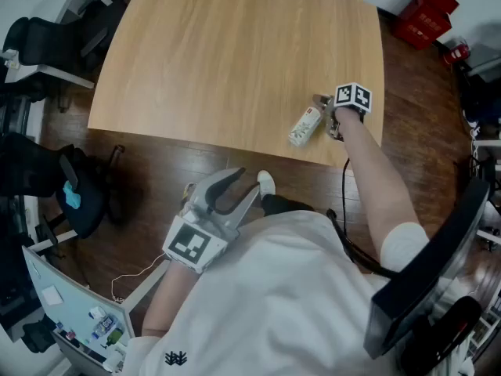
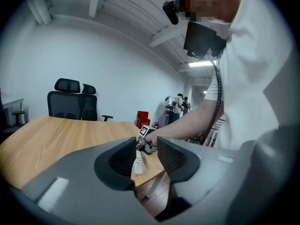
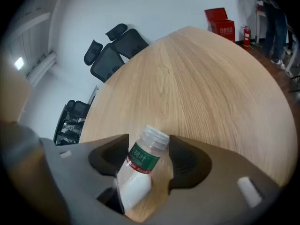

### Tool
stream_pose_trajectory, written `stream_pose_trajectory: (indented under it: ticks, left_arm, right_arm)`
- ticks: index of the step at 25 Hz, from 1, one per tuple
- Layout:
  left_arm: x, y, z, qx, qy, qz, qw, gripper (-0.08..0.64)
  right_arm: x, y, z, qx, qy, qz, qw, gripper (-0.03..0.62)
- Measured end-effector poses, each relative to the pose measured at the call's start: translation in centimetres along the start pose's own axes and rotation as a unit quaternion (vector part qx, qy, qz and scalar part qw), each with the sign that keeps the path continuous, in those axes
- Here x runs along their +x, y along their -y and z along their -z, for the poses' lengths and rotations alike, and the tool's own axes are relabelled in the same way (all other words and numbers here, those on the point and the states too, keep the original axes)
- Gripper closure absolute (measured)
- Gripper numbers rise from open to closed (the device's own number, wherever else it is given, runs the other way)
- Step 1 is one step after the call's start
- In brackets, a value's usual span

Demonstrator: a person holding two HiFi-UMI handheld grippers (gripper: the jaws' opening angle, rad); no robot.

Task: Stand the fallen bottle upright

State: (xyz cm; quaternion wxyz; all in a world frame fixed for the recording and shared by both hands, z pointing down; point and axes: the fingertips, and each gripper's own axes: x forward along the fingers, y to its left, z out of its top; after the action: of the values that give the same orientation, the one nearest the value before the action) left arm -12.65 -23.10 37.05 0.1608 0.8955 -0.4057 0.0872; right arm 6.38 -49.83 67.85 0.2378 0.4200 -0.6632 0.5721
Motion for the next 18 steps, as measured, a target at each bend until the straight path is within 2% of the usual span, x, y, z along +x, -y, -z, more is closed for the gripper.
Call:
stream_pose_trajectory:
  ticks: [3,5,8,10,11,13,15,16,18]
  left_arm:
    - [0.9,-0.6,-0.6,-0.002,0.002,-0.002,1.0,0.423]
    - [1.1,-1.0,-0.8,-0.001,0.002,-0.002,1.0,0.423]
    - [1.0,-1.6,-0.8,-0.004,-0.002,-0.004,1.0,0.423]
    - [1.0,-1.9,-0.9,-0.005,-0.004,-0.007,1.0,0.423]
    - [1.2,-2.0,-0.9,-0.004,-0.005,-0.007,0.9999,0.423]
    - [1.5,-2.1,-0.9,-0.003,-0.008,-0.007,0.9999,0.423]
    - [1.7,-2.2,-0.9,-0.004,-0.009,-0.006,0.9999,0.423]
    - [1.7,-2.2,-1.0,-0.003,-0.008,-0.005,0.9999,0.423]
    - [1.8,-2.2,-1.0,-0.001,-0.008,-0.003,1.0,0.423]
  right_arm:
    - [-0.8,-1.1,-1.3,-0.021,0.015,-0.022,0.999,0.381]
    - [-2.0,-3.0,-3.0,-0.056,0.047,-0.049,0.996,0.399]
    - [-4.8,-6.9,-6.0,-0.128,0.124,-0.087,0.98,0.405]
    - [-7.0,-9.5,-8.0,-0.19,0.188,-0.103,0.958,0.408]
    - [-8.2,-10.6,-9.0,-0.224,0.222,-0.109,0.943,0.41]
    - [-10.6,-12.6,-10.3,-0.289,0.292,-0.12,0.904,0.41]
    - [-12.5,-14.2,-10.8,-0.334,0.35,-0.134,0.865,0.41]
    - [-13.1,-14.6,-10.8,-0.348,0.371,-0.137,0.85,0.41]
    - [-13.7,-14.9,-10.2,-0.363,0.394,-0.137,0.833,0.41]
